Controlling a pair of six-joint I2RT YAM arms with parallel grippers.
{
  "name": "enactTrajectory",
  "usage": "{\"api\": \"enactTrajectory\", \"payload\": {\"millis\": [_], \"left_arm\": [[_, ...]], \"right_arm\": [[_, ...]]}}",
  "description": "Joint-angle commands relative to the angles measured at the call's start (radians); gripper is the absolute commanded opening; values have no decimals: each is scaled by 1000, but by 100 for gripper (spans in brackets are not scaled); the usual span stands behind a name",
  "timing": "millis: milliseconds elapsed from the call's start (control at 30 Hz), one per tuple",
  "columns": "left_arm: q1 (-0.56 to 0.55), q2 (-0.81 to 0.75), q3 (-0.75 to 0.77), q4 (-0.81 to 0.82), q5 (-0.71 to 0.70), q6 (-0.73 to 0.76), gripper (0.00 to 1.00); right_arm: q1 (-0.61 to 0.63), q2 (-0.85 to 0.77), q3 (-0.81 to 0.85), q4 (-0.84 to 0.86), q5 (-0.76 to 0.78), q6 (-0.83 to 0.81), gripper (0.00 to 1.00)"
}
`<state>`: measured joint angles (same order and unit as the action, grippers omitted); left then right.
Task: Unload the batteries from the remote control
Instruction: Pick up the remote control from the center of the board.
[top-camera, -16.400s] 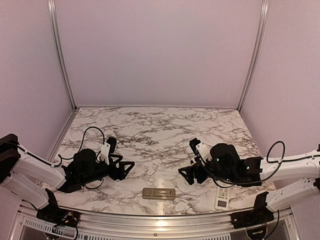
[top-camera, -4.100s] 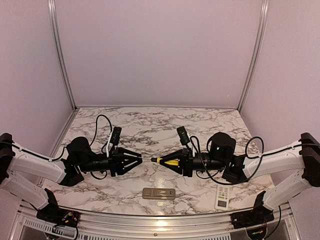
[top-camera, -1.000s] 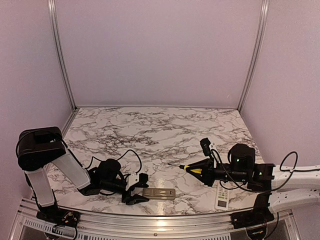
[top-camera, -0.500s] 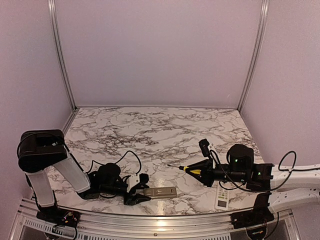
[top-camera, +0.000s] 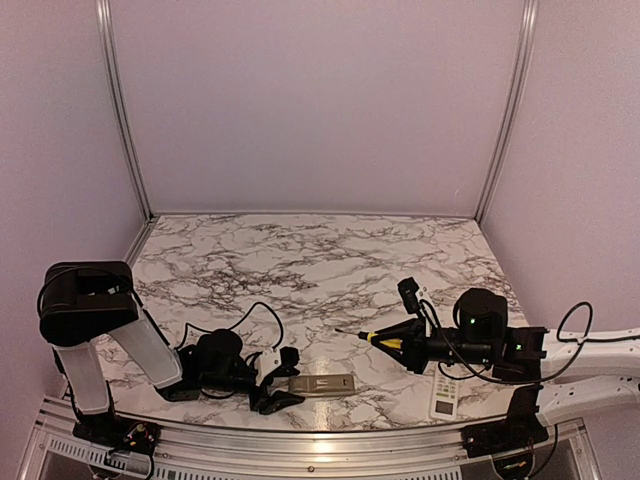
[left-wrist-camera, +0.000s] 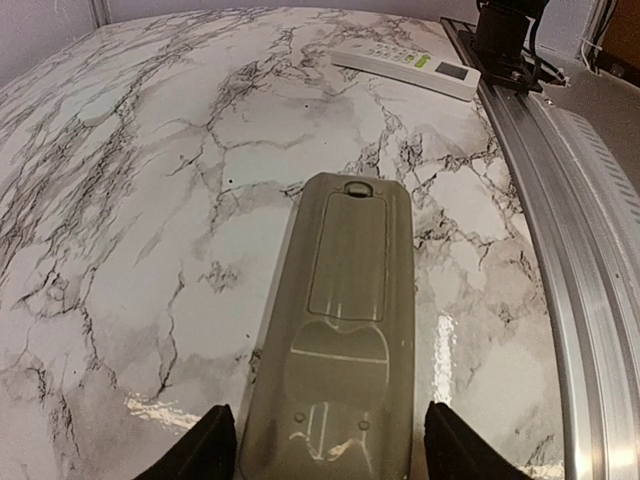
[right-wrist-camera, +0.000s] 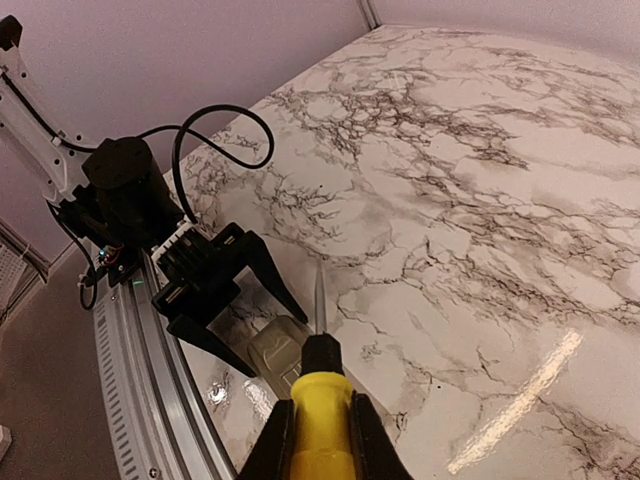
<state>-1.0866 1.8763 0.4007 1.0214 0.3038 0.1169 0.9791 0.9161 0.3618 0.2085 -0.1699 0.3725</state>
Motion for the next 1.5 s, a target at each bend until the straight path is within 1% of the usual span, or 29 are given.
{"api": "enactTrajectory", "payload": {"millis": [0,233,300,367,400,500,600,767,833,867,900,933,967,1000,1033,1067,1100,1133,1233,1267,1367,1433,1467], "left_arm": [[-6,-24,-8,27,-21,12,70],[-6,-60,-24,38,-49,29,78],[-5,-68,-29,55,-63,34,84],[-4,-78,-33,67,-76,36,97],[-4,-85,-37,80,-84,36,99],[-4,-116,-56,122,-122,23,99],[-4,-153,-75,160,-192,6,99],[-4,-191,-99,241,-253,-24,99],[-4,-164,-50,221,-331,-81,99],[-5,-140,4,171,-372,-96,99],[-4,-130,58,82,-376,-90,99],[-3,-121,97,5,-371,-97,99],[0,-116,102,17,-368,-106,99],[4,-121,83,61,-347,-123,99],[7,-130,54,156,-336,-142,99],[9,-143,24,212,-336,-138,99],[10,-158,10,232,-341,-132,99],[10,-172,8,220,-358,-128,99],[11,-194,52,103,-370,-129,99],[13,-195,53,96,-366,-138,99],[46,-198,30,99,-225,-137,99],[53,-198,8,95,-176,-122,99],[53,-197,-4,97,-147,-92,99]], "right_arm": [[6,-5,13,2,16,2,0],[6,-5,12,7,20,-3,0],[6,-6,14,9,23,-6,0],[6,-4,15,13,26,-10,0],[5,-4,15,14,27,-11,0],[6,-1,16,20,30,-14,0],[6,1,14,24,33,-17,0],[6,5,8,39,37,-18,0],[6,13,5,48,37,-18,0],[6,19,4,54,34,-18,0],[6,26,3,60,32,-18,0],[5,32,4,67,28,-19,0],[6,37,3,70,26,-20,0],[6,41,2,73,26,-19,0],[6,44,2,75,26,-18,0],[6,44,3,75,27,-19,0],[6,45,2,75,27,-19,0],[6,44,2,77,27,-18,0],[6,47,-1,83,27,-20,0],[7,48,-2,84,27,-20,0],[6,47,-6,79,30,-21,0],[6,39,-10,75,34,-21,0],[6,36,-12,72,35,-20,0]]}}
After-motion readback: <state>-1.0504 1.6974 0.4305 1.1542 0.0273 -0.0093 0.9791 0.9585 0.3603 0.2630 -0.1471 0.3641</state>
